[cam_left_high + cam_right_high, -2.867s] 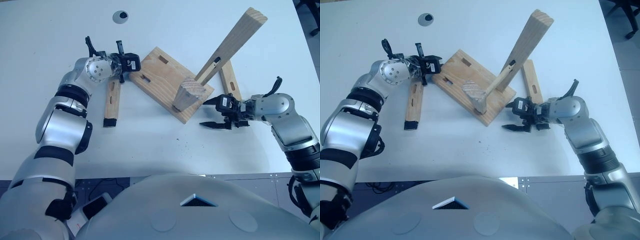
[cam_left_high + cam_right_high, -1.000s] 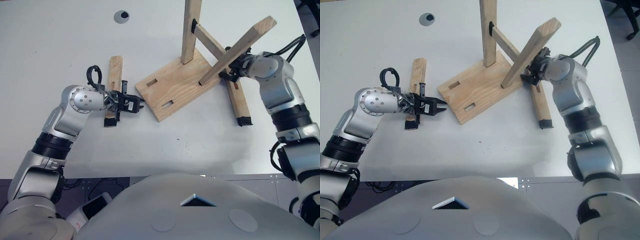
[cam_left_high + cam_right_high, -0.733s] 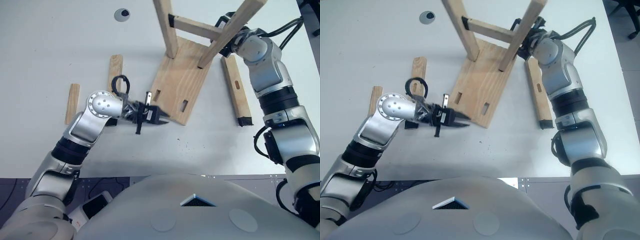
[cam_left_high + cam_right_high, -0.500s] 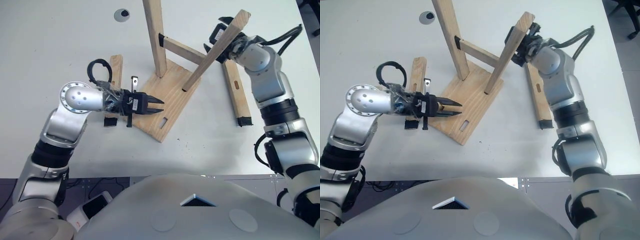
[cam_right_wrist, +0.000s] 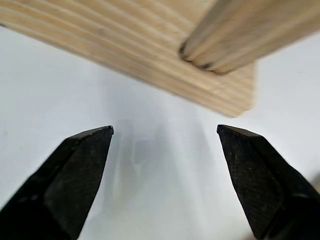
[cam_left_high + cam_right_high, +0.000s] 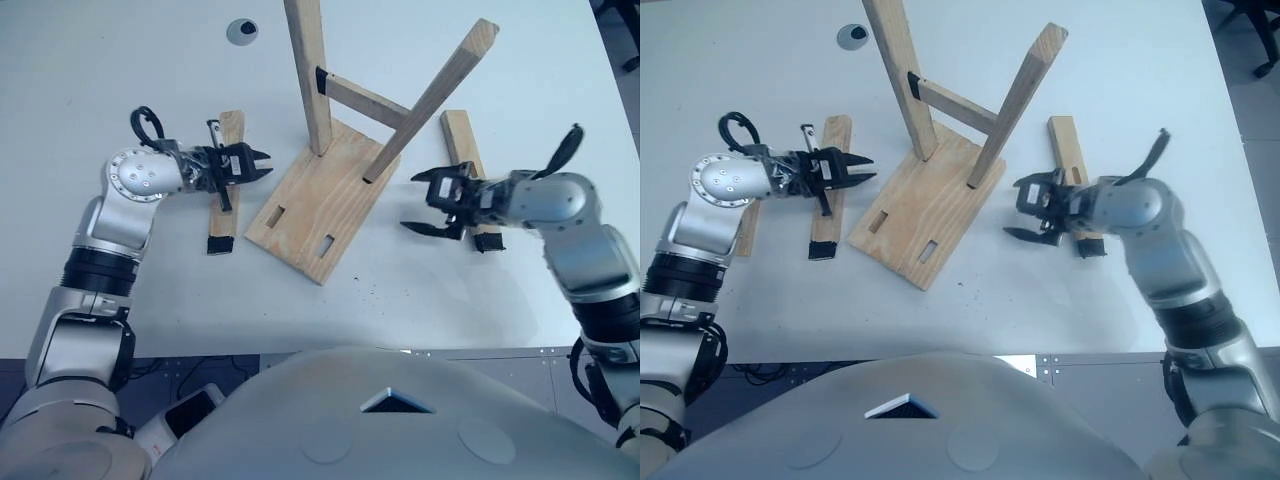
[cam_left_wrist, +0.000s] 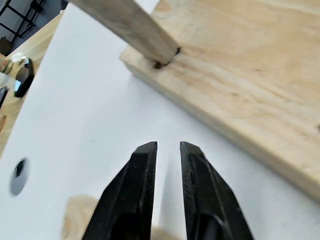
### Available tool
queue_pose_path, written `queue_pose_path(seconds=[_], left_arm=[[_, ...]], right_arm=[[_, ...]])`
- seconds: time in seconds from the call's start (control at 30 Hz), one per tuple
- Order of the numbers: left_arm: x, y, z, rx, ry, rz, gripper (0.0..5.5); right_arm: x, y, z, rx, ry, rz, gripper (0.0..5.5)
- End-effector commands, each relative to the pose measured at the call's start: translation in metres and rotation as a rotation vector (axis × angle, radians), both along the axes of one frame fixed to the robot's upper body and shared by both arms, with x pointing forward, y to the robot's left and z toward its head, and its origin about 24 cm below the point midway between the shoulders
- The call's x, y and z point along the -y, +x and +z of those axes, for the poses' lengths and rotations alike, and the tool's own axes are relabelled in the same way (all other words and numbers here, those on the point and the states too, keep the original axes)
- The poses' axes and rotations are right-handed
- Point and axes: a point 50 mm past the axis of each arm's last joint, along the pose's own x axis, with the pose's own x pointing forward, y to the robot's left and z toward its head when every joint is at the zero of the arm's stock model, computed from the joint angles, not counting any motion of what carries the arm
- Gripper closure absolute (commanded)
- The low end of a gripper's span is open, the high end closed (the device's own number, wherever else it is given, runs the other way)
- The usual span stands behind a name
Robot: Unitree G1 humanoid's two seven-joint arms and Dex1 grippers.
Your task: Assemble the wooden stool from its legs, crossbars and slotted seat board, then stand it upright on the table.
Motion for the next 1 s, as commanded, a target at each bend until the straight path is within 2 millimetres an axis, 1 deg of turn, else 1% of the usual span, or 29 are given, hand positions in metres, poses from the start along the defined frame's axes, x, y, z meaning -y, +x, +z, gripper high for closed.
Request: queue_pose_path(seconds=[0.03,0.07,0.13,0.2,0.27,0.33,0.43,0.5,0.6,0.67,0.7,0.73,0.8,0.9,0.93,1.0], left_arm=[[0.021,-0.020,-0.021,-0.078,-0.017,-0.100,4.71],[0.026,-0.022,-0.023,-0.083,-0.031,-0.106,4.71],[0.030,-0.025,-0.024,-0.082,-0.044,-0.106,4.71],[0.032,-0.023,-0.024,-0.074,-0.045,-0.095,4.71],[0.029,-0.020,-0.024,-0.061,-0.040,-0.068,4.71],[0.023,-0.016,-0.023,-0.042,-0.029,-0.037,4.71],[0.018,-0.007,-0.018,-0.012,-0.044,0.002,4.71],[0.016,-0.002,-0.015,0.008,-0.053,0.024,4.71],[0.012,0.001,-0.009,0.026,-0.090,0.070,4.71],[0.007,0.001,-0.005,0.029,-0.128,0.108,4.71],[0.004,0.001,-0.003,0.019,-0.163,0.141,4.71],[0.002,0.002,-0.001,0.011,-0.197,0.173,4.71],[0.000,0.002,0.001,0.003,-0.240,0.216,4.71],[0.003,0.005,0.016,0.016,-0.346,0.273,4.71],[0.004,0.005,0.030,0.016,-0.428,0.266,4.71],[0.002,0.005,0.070,0.044,-0.592,0.225,4.71]], right_arm=[[-0.020,0.019,-0.017,0.032,-0.047,-0.060,1.67],[-0.026,0.031,-0.013,0.071,-0.019,-0.104,1.67],[-0.040,0.047,-0.004,0.103,0.084,-0.168,1.67],[-0.050,0.055,0.000,0.106,0.145,-0.198,1.67],[-0.051,0.054,0.000,0.104,0.145,-0.196,1.67],[-0.046,0.052,0.000,0.101,0.136,-0.192,1.67],[-0.034,0.051,0.005,0.098,0.140,-0.227,1.67],[-0.022,0.053,0.015,0.121,0.148,-0.269,1.67],[-0.002,0.065,0.039,0.169,0.208,-0.395,1.67],[-0.007,0.071,0.056,0.081,0.445,-0.484,1.67],[-0.011,0.072,0.060,0.037,0.545,-0.512,1.67],[-0.017,0.074,0.061,-0.001,0.627,-0.546,1.67],[-0.025,0.079,0.060,-0.046,0.716,-0.606,1.67],[-0.029,0.082,0.066,-0.069,0.793,-0.644,1.67],[-0.023,0.080,0.071,-0.048,0.780,-0.641,1.67],[0.001,0.081,0.087,0.051,0.724,-0.664,1.67]])
